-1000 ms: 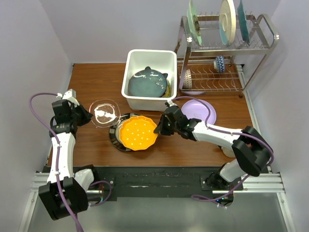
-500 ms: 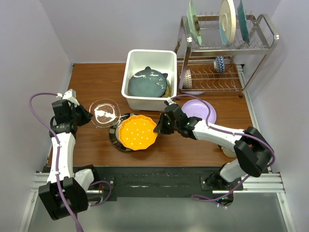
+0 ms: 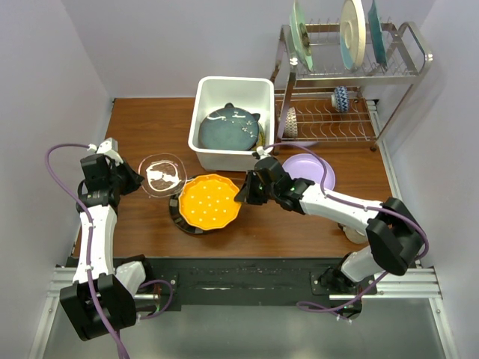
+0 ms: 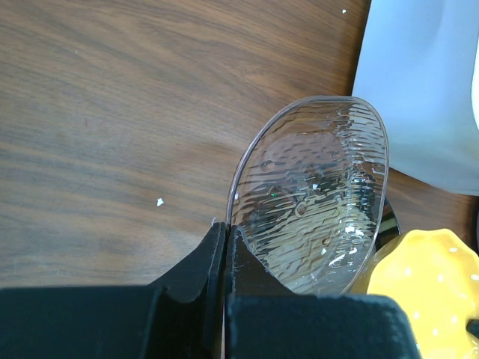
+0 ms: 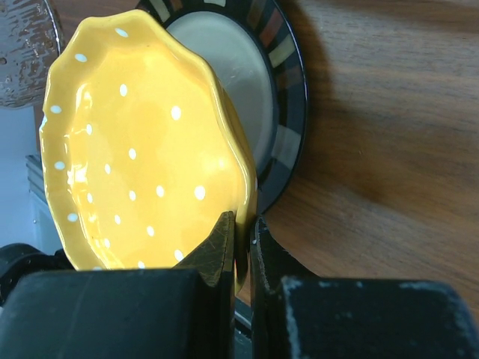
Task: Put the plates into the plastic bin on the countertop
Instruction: Place the plate in the plastic bin.
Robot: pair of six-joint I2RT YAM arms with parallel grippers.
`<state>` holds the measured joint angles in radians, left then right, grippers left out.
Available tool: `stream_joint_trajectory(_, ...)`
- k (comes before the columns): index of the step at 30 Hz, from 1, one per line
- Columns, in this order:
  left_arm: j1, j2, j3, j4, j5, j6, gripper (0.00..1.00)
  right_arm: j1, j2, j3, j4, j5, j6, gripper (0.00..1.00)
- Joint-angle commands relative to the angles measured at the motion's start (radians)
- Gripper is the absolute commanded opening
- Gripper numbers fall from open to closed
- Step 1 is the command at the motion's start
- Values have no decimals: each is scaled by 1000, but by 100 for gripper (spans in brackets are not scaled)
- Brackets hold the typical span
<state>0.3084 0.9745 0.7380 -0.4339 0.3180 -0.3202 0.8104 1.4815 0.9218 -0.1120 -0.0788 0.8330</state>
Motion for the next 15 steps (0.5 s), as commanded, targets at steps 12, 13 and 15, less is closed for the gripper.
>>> stream_joint_trajectory(12, 12, 0, -3, 38, 24, 15, 0, -4, -99, 153, 135, -70, 34, 0)
stream_joint_trajectory(13, 11, -2, -5, 40, 24, 15, 0, -5, -101, 161, 135, -67, 34, 0)
stream_joint_trajectory(15, 11, 0, -5, 40, 24, 15, 0, -5, -101, 172, 133, -58, 29, 0)
